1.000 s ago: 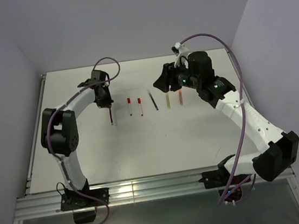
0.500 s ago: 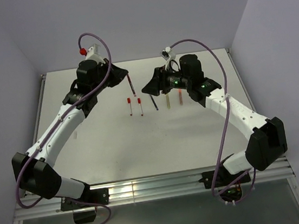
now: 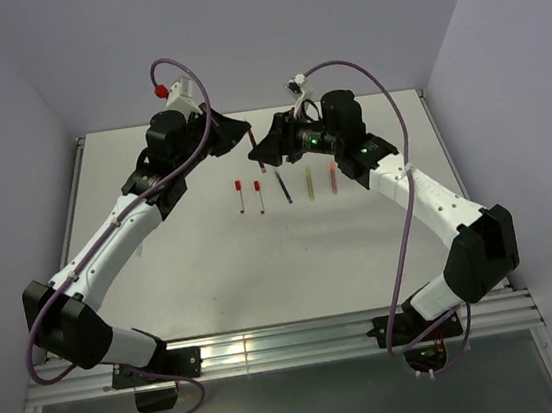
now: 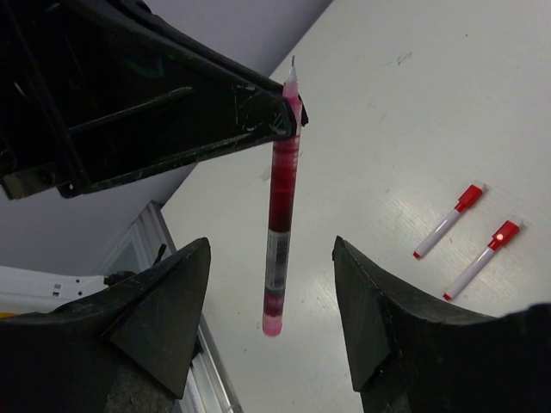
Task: Insert the pens into the pen caps
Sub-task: Pick up the pen from the center of the board.
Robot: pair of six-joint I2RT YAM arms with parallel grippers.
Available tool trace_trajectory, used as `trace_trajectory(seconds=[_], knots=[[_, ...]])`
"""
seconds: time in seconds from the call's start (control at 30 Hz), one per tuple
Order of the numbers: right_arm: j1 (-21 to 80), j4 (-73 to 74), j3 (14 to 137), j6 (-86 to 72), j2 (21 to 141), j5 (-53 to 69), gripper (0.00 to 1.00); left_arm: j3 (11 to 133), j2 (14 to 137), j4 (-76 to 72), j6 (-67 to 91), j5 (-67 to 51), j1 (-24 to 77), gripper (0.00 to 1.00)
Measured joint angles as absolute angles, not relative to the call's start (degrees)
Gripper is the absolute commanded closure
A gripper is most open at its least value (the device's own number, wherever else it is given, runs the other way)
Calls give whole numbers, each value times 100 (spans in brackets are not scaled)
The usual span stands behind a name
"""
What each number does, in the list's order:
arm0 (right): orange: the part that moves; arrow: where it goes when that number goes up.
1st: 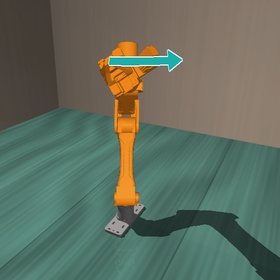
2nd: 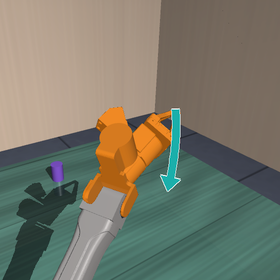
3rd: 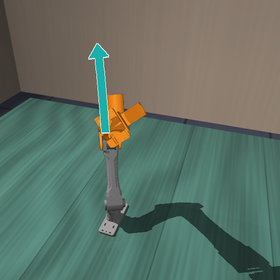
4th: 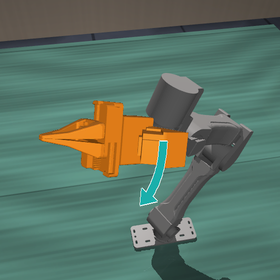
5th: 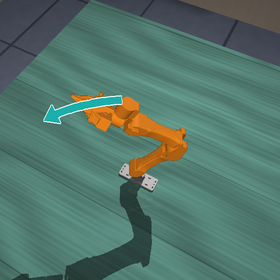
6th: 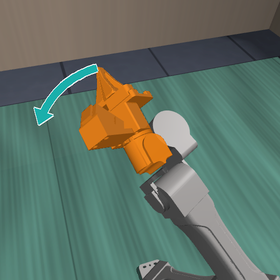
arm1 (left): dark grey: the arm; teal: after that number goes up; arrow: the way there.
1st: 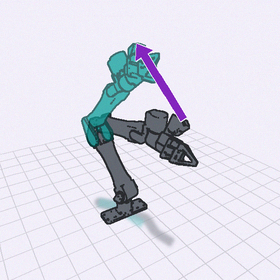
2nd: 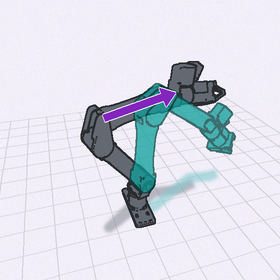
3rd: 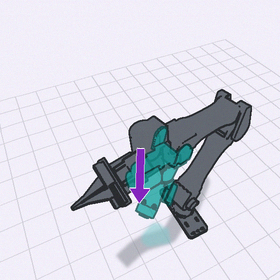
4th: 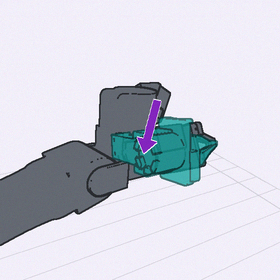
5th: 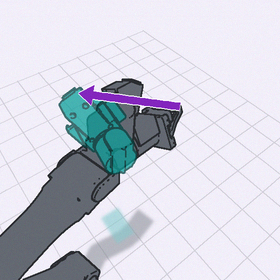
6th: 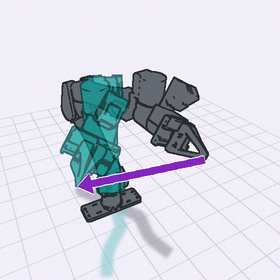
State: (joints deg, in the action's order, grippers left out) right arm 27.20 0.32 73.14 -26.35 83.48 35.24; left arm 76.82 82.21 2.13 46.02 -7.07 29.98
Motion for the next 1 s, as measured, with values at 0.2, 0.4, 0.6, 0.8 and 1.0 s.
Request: trace_trajectory(seconds=[0.2,0.4,0.6,0.8,1.0], knots=[[2856,71,7496,-2633,8600,3457,45,7697,8221,47,4622,-829,3094,100],[2875,130,7500,-2655,8643,3380,91,7730,8221,-14,4617,-875,3159,100],[2899,176,7526,-2689,8637,3306,100,7728,8224,-14,4600,-882,3159,79],[2910,414,7537,-2582,8589,3039,100,7728,8110,259,4438,-703,3210,46],[2899,657,7537,-2464,8460,2871,100,7859,7579,1247,4254,209,3229,44]])
